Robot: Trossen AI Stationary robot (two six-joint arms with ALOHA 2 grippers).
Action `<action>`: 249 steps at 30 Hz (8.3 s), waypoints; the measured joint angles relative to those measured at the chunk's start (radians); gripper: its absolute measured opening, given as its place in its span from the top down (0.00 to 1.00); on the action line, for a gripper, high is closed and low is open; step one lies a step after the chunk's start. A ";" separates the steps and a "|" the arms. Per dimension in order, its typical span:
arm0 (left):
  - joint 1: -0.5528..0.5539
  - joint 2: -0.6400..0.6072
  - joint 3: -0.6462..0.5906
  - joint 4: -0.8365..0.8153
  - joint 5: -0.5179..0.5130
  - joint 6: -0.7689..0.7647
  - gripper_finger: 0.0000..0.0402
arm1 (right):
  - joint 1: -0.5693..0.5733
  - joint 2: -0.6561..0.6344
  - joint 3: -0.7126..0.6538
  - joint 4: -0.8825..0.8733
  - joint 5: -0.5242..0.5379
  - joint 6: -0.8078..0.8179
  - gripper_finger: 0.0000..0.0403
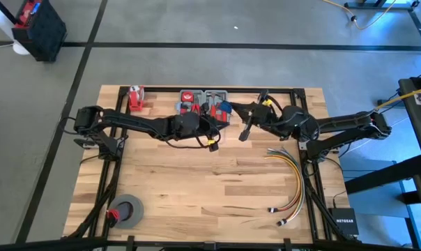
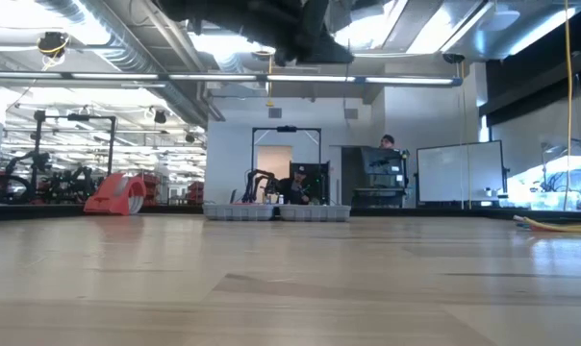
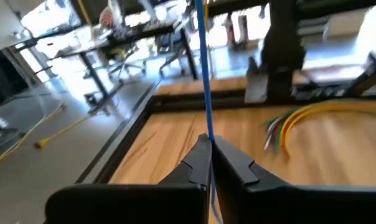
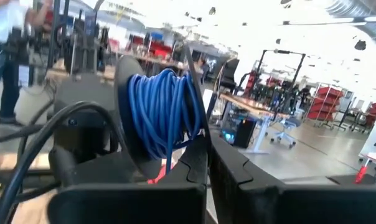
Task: Coil cords
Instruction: Coil the blue wire into the black spool
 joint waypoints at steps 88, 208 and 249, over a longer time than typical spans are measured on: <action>-0.073 -0.089 -0.010 0.079 -0.195 0.105 0.99 | -0.006 0.099 0.110 -0.083 0.017 0.000 0.99; -0.075 0.002 -0.114 0.215 0.231 -0.084 0.65 | -0.008 0.156 0.217 -0.544 0.081 -0.051 0.99; -0.081 -0.258 -0.114 -0.356 -0.257 0.054 0.99 | 0.013 0.116 0.217 -0.715 -0.033 0.012 0.99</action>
